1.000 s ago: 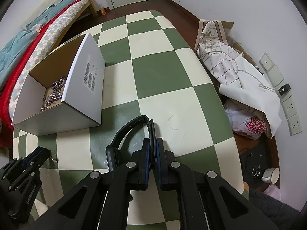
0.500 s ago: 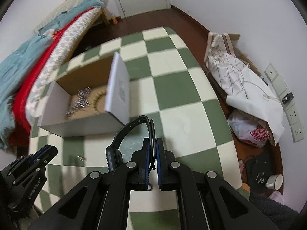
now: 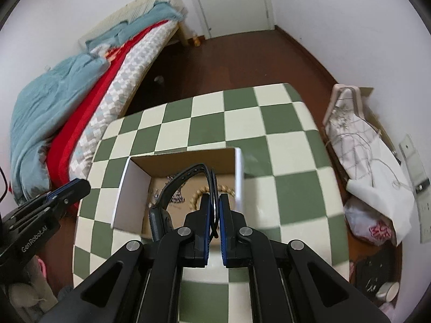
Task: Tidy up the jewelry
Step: 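Lower the black fitness band into the white box and open the right tool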
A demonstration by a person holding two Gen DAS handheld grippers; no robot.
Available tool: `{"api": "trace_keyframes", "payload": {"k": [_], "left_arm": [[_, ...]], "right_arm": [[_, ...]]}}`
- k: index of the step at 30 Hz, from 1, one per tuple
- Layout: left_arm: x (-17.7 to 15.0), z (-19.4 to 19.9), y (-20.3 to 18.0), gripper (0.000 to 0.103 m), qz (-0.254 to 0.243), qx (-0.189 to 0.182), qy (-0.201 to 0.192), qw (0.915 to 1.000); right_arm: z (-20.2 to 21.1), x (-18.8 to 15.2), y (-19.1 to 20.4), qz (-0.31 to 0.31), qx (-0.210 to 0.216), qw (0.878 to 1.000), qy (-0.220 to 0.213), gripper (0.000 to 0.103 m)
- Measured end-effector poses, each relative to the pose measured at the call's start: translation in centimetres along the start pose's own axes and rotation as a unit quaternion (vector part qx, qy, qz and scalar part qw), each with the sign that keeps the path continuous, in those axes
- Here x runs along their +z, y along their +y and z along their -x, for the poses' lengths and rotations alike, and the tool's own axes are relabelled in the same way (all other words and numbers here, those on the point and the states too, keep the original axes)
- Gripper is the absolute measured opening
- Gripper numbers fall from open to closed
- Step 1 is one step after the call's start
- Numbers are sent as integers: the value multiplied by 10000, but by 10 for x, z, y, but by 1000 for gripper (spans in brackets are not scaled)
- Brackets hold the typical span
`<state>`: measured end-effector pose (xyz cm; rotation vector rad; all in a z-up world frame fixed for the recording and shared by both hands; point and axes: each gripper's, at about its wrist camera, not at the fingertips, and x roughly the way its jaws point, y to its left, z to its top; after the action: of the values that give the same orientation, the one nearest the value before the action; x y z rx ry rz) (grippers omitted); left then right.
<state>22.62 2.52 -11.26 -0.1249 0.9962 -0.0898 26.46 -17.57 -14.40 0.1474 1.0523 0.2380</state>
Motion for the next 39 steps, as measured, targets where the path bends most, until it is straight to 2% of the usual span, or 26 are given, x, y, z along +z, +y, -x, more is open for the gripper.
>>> {"api": "trace_keyframes", "payload": {"k": [8,10,11,12,13,14,15,16,18,20,21,22,24,25,32,39], "left_arm": [[10,-42,-1,11,205,-249,685,9971],[10,-45,-1,12,303,-334,766,9960],[11,-46,-1,18,342,-333,796,9957],[12,-46,-1,23,364,-295,798,9957],[13,-46,0,39,365,-239,784,9960],[14,-43,0,58,354,-114,718,9967],[15,-40,2,66,377,-44,640,9972],[16,-38,4,74,407,8,570,9975],[17,-33,8,80,421,199,449,9979],[17,-29,12,94,376,519,382,9972],[16,-29,13,98,340,662,363,9966],[15,-28,15,102,317,758,352,9960],[10,-27,17,102,248,992,324,9942],[8,-26,18,103,215,1087,304,9934],[-12,-14,18,103,149,1274,204,9915],[-26,8,10,103,191,1135,86,9933]], "right_arm": [[-53,31,7,173,77,9978,630,7],[-59,34,7,140,150,9968,777,12],[-60,34,7,116,174,9965,811,14],[-59,34,7,124,137,9966,799,23],[-59,34,7,145,116,9966,799,43],[-58,34,8,157,94,9966,798,53],[-56,33,8,175,37,9968,781,66],[-54,32,8,213,-49,9968,763,67],[-50,28,7,257,-211,9965,763,67],[-49,23,7,299,-381,9956,801,68],[-48,20,7,339,-496,9948,817,77],[-48,18,6,366,-568,9942,832,89],[-47,11,6,421,-749,9927,845,99],[-46,8,6,445,-815,9920,855,101],[-37,-11,8,545,-1110,9889,818,103],[-8,-22,12,559,-1173,9900,550,103]]}}
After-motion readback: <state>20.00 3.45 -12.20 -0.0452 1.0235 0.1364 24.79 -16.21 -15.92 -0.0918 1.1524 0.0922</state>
